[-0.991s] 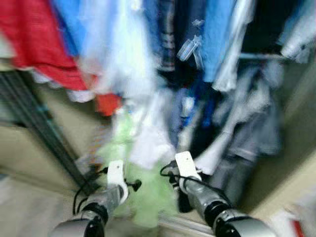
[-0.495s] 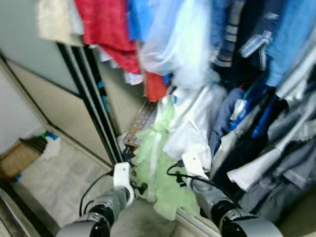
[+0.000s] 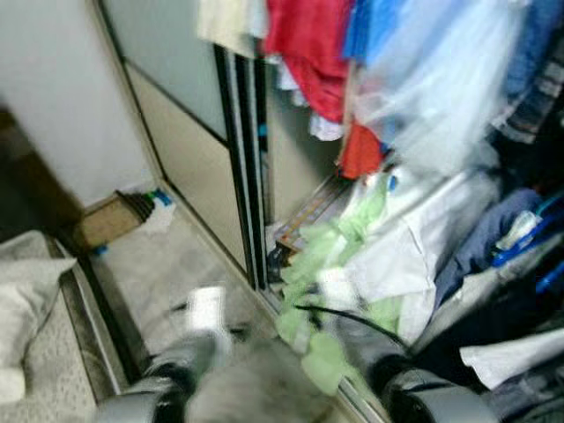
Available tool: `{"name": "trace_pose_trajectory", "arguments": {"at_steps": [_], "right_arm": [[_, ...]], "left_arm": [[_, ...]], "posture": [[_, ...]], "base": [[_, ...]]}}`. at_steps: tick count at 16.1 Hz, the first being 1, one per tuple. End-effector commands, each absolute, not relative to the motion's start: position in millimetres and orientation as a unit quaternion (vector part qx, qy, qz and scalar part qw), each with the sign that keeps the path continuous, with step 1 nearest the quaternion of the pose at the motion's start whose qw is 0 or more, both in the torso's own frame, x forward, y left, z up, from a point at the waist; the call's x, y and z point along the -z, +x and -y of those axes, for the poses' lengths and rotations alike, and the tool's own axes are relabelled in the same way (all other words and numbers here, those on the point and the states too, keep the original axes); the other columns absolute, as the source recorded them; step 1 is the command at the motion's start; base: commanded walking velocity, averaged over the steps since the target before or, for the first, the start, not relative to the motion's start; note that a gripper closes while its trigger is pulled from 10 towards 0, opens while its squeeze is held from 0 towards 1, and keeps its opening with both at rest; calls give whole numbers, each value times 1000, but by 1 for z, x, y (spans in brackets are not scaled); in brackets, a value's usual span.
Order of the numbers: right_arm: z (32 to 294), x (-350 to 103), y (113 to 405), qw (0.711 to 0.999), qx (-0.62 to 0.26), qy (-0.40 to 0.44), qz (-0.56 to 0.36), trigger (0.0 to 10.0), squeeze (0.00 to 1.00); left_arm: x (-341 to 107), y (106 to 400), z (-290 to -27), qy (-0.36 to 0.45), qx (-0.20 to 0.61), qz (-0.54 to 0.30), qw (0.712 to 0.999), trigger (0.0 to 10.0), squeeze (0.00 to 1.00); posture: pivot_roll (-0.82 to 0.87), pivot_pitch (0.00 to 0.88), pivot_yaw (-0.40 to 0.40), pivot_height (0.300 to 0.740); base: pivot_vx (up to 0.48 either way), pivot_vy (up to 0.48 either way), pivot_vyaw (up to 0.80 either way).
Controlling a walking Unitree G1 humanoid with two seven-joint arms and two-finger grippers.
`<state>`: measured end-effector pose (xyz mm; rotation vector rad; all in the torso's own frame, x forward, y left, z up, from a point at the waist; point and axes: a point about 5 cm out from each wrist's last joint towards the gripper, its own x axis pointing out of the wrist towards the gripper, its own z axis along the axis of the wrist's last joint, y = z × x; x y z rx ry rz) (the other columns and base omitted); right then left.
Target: Clean up the room
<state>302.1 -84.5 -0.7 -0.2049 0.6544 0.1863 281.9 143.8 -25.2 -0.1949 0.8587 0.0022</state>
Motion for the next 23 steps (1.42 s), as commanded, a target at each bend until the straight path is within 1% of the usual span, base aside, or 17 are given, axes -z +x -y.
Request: {"name": "trace_pose_trajectory", "arguments": {"at_steps": [1,3,5,7,8,9,10,11,12,13,14,15,16,18,20,21,23], "right_arm": [[92,-8,312,946,-77,-102,-297,10000,0],[95,-18,320,954,-80,-106,-267,10000,0],[96,-26,326,958,-101,-109,-247,10000,0],[99,-31,330,956,-133,-129,-227,10000,0],[100,-34,332,955,-142,-136,-221,10000,0],[102,-38,335,955,-155,-138,-214,10000,0],[103,-40,336,954,-161,-137,-212,10000,0],[104,-41,336,954,-165,-136,-210,10000,0],[103,-42,336,950,-184,-147,-207,10000,0],[101,-41,334,947,-202,-153,-199,10000,0],[101,-40,333,942,-211,-173,-194,10000,0],[99,-43,333,942,-222,-176,-181,10000,0],[99,-47,334,942,-230,-175,-169,10000,0],[100,-50,332,945,-236,-165,-153,10000,0],[103,-48,327,952,-222,-158,-138,10000,0],[108,-44,322,963,-188,-134,-138,10000,0],[115,-47,319,975,-148,-120,-119,10000,0]], "left_arm": [[12,297,-146,-112,-22,-375,920,10000,0],[3,305,-153,-143,-35,-347,926,10000,0],[-2,308,-170,-144,-59,-314,937,10000,0],[-4,303,-190,-155,-99,-278,943,10000,0],[-4,301,-196,-151,-106,-269,945,10000,0],[-8,295,-206,-141,-120,-238,954,10000,0],[-9,290,-207,-133,-119,-225,958,10000,0],[-10,288,-207,-130,-118,-220,959,10000,0],[-12,284,-208,-113,-106,-210,965,10000,0],[-13,280,-208,-112,-108,-210,965,10000,0],[-14,280,-207,-113,-108,-211,965,10000,0],[-19,282,-203,-106,-97,-201,969,10000,0],[-22,282,-200,-100,-87,-194,972,10000,0],[-36,282,-187,-116,-62,-166,977,10000,0],[-43,279,-178,-118,-50,-151,980,10000,0],[-42,274,-171,-120,-42,-150,981,10000,0],[-40,265,-166,-119,-38,-147,981,10000,0]], "posture": [[-79,0,40,740],[-70,0,19,740],[-54,0,-8,740],[1,0,-70,740],[1,0,-70,740],[37,0,-106,740],[63,0,-132,740],[63,0,-132,740],[81,0,-125,740],[81,0,-110,740],[79,0,-97,740],[66,0,-62,740],[64,0,-54,740],[30,0,-12,740],[17,0,-15,740],[11,0,-23,740],[-5,0,-23,740]], "base": [[0,0,800],[0,0,800],[0,0,281],[0,0,0],[0,0,0],[0,0,0],[0,0,0],[0,0,0],[0,0,0],[0,0,0],[0,0,800],[0,0,800],[0,0,800],[0,0,800],[0,0,800],[0,0,800],[0,0,800]]}}
